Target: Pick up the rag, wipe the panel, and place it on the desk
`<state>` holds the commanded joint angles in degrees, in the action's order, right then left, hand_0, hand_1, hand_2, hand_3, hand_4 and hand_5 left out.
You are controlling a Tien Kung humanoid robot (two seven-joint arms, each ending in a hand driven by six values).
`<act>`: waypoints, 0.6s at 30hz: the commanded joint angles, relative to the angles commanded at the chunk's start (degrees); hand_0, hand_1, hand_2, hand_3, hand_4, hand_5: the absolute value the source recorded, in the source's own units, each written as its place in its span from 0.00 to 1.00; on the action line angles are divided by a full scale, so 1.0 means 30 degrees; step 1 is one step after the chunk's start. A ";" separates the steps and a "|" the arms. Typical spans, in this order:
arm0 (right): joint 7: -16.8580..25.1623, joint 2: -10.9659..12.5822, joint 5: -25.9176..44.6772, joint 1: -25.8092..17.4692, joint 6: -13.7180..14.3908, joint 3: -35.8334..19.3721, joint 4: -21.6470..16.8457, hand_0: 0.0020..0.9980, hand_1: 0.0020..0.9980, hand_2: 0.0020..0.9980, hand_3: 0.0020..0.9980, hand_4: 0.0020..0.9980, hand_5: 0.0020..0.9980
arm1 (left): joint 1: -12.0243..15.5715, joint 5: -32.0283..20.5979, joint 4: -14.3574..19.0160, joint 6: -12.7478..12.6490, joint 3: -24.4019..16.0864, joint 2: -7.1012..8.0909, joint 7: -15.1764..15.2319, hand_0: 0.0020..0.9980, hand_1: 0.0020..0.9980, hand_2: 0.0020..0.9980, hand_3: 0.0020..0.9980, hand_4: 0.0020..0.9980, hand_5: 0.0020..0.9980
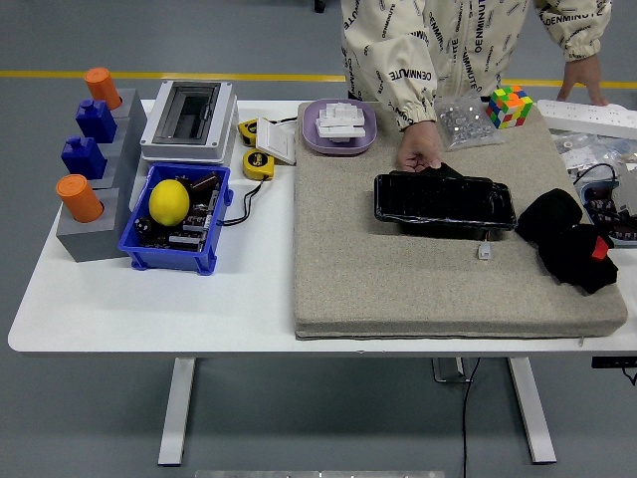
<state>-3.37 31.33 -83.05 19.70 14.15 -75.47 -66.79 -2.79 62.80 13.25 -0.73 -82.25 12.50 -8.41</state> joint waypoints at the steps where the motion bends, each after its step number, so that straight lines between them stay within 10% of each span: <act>1: -0.0057 -0.0035 -0.0372 0.0031 0.0027 -0.0003 0.0040 0.78 0.77 0.81 0.80 1.00 0.76 | -0.0002 0.0002 0.0003 0.0000 -0.0004 -0.0002 0.0001 0.60 0.64 0.64 0.56 0.63 0.45; 18: -0.1386 -0.2843 -1.2947 0.0681 0.2058 -0.0193 0.2415 0.78 0.76 0.81 0.81 1.00 0.76 | 0.0007 -0.0009 0.0023 0.0013 -0.0012 0.0004 0.0004 0.60 0.64 0.64 0.56 0.63 0.45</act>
<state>-7.53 22.80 -121.89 21.75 20.33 -76.05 -59.54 -2.77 62.78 13.32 -0.70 -82.28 12.52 -8.40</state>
